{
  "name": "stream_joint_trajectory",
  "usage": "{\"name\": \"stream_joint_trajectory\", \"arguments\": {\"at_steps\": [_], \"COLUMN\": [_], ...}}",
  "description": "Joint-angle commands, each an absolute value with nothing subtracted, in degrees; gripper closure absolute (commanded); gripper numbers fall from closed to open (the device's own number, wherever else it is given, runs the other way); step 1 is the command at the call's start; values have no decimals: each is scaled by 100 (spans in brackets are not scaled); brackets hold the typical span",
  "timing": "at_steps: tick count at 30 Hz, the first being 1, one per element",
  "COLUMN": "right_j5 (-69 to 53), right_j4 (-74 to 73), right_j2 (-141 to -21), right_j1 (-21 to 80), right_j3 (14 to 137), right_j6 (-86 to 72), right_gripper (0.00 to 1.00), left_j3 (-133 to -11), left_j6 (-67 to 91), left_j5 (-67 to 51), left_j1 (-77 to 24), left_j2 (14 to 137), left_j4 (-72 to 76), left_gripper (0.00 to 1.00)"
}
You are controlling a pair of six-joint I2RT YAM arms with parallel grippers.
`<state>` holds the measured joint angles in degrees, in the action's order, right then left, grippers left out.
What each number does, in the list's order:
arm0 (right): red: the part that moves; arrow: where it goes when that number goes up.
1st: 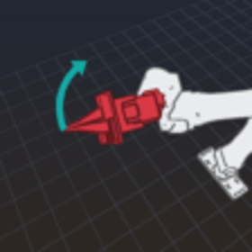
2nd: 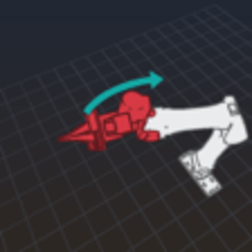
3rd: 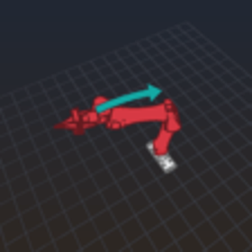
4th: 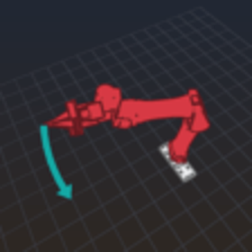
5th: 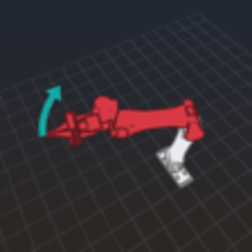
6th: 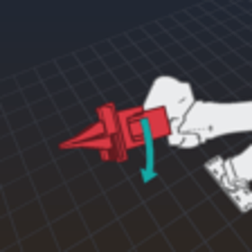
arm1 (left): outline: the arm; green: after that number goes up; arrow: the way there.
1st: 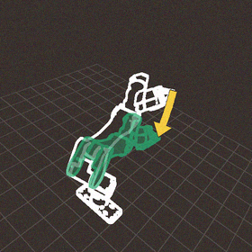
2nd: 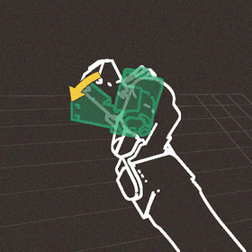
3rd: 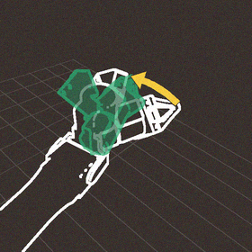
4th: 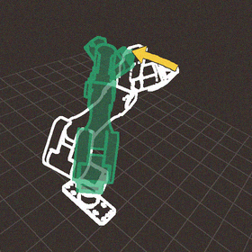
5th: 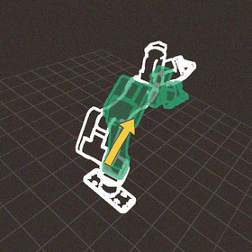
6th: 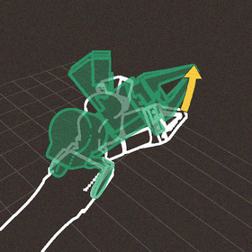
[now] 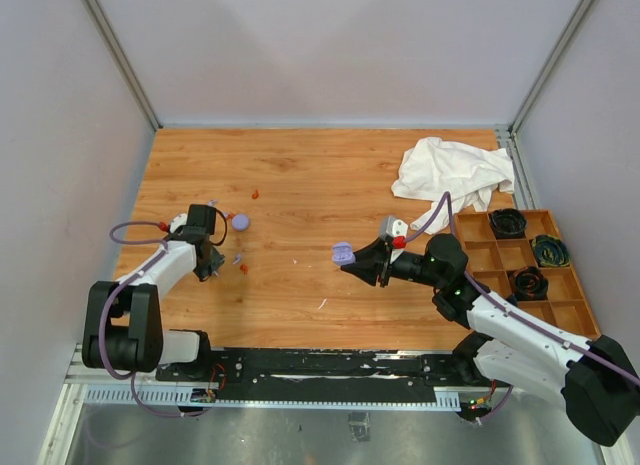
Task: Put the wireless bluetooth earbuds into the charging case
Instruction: Pick up the earbud from the center of the board.
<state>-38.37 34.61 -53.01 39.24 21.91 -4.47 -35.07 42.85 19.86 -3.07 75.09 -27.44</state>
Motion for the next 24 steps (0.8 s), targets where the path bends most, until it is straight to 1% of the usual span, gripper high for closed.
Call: {"name": "stream_joint_trajectory", "arguments": {"at_steps": [1,7,14,19,24], "right_j5": [-3791,-3777,-3762,-3787,-3735], "right_j4": [3507,3499,3421,3464,3641], "right_j2": [-5168,-5168,-5200,-5273,-5266], "right_j1": [4036,4047,4048,4044,4049], "right_j3": [2250,2257,2293,2302,2262], "right_j6": [-352,-336,-278,-247,-195], "right_gripper": [92,92,92,92,92], "left_j3": [-3519,-3525,-3535,-3705,-3901], "left_j6": [4260,4227,4223,4307,4508], "left_j5": [1916,1874,1622,1621,1646], "left_j1": [-255,-255,-366,-712,-1382], "left_j2": [7643,7592,7199,6780,6366], "left_j4": [-2878,-2905,-2898,-2896,-2602], "left_gripper": [67,75,79,80,82]}}
